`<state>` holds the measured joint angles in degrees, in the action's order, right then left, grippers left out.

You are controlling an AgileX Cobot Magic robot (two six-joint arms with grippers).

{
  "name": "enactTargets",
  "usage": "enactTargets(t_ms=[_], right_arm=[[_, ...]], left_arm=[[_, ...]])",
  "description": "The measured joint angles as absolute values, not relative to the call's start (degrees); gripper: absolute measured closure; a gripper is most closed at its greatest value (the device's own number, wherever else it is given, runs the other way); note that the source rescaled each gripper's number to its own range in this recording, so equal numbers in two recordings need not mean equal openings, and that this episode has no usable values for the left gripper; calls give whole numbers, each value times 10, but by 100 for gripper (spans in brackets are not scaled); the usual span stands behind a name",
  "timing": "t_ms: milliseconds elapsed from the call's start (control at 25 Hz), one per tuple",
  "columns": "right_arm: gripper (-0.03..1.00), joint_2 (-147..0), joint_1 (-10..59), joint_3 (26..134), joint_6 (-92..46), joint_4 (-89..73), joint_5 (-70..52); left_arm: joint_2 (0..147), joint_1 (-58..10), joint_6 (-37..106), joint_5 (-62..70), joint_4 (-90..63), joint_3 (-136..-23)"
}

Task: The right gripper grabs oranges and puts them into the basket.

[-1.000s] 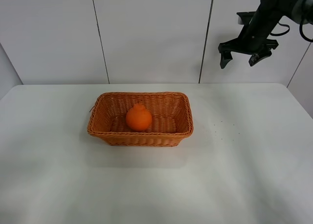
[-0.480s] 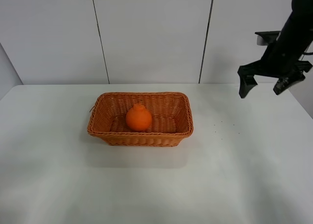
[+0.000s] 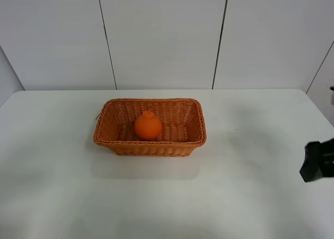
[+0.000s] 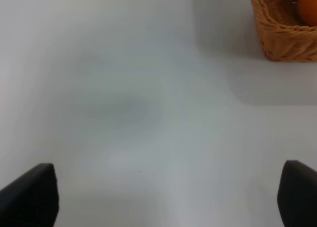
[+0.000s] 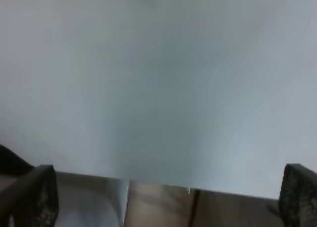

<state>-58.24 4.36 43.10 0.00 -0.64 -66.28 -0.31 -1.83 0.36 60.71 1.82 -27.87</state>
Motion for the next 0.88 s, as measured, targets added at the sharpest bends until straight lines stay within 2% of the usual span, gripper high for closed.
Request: enactTargets(t_ms=[280, 560, 880], right_arm=[[-2, -299, 44, 297, -4, -8, -584], [-2, -105, 44, 285, 0, -8, -584], [-2, 2, 44, 285, 6, -5, -585]], left_arm=[[-3, -18, 4, 607, 18, -279], [-3, -18, 4, 607, 18, -279], [-3, -18, 4, 607, 18, -279]])
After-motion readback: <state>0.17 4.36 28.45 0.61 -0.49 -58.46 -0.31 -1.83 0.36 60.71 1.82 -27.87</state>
